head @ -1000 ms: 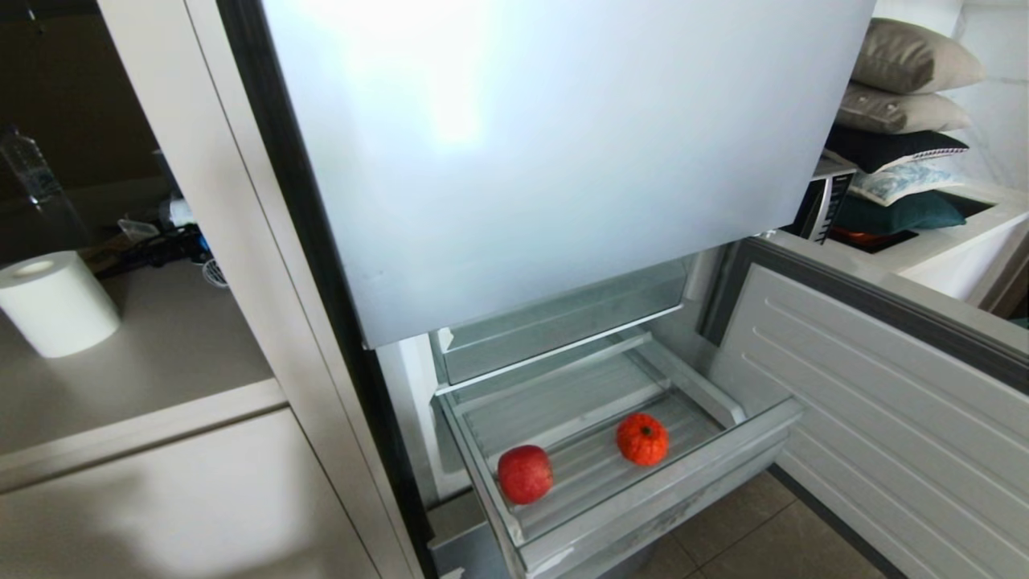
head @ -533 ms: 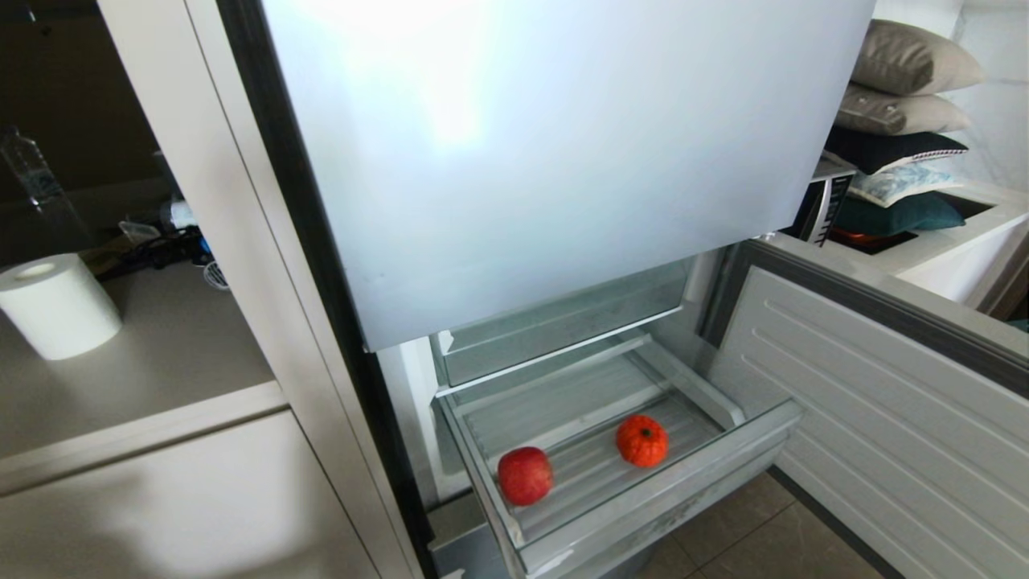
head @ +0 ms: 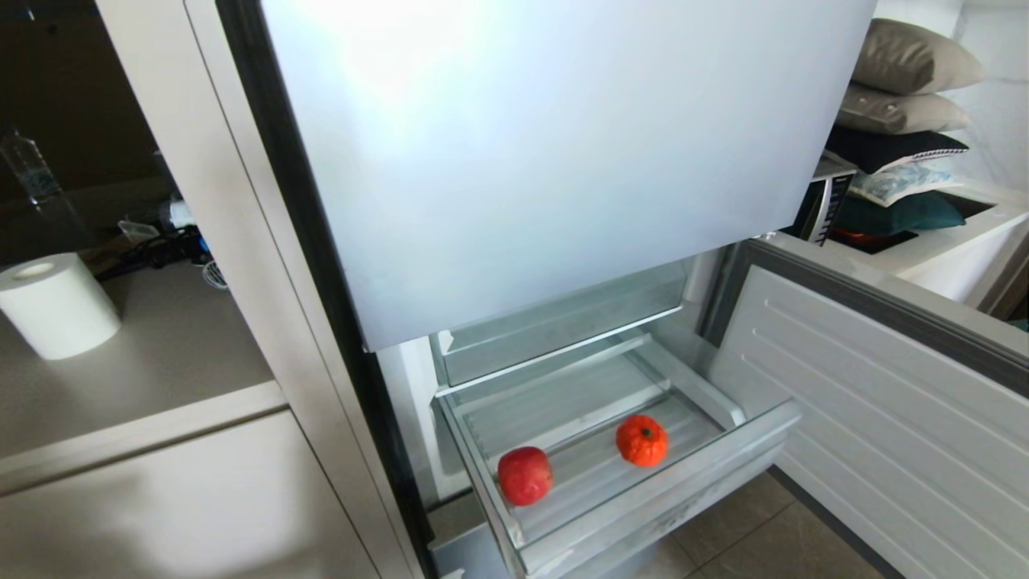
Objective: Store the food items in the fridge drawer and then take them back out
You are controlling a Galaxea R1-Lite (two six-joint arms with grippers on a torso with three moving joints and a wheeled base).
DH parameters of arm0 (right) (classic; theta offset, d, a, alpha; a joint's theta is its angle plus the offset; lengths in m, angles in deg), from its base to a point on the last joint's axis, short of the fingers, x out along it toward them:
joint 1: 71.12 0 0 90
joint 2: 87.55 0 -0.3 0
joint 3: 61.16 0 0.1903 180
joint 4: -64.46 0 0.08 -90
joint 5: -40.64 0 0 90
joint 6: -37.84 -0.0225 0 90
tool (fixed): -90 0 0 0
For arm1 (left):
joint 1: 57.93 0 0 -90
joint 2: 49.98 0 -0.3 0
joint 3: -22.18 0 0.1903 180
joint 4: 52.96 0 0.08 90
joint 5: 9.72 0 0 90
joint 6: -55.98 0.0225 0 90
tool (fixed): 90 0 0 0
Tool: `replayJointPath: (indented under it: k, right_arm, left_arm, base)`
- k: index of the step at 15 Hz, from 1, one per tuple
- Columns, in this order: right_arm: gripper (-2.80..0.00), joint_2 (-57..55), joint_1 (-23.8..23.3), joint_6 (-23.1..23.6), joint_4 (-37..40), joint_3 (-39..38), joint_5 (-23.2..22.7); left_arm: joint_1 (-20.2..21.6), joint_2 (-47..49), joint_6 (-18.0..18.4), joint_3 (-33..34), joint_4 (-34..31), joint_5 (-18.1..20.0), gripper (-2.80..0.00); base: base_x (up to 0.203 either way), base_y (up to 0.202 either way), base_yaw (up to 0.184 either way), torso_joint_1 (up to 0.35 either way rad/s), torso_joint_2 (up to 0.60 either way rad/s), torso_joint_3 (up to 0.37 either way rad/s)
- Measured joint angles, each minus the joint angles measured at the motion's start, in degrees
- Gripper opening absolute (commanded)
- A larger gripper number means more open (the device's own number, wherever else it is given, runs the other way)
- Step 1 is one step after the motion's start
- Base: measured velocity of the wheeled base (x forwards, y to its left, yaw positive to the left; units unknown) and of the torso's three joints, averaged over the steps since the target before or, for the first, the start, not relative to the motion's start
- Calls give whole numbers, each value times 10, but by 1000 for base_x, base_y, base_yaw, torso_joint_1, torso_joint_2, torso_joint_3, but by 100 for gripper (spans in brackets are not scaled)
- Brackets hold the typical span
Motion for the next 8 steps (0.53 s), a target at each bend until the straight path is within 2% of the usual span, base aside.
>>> replayJointPath:
  k: [8]
  right_arm:
    - [-280, 0, 0, 0, 0, 0, 0]
  left_arm:
    - [0, 0, 0, 0, 0, 0, -280]
  base:
    - [0, 0, 0, 0, 0, 0]
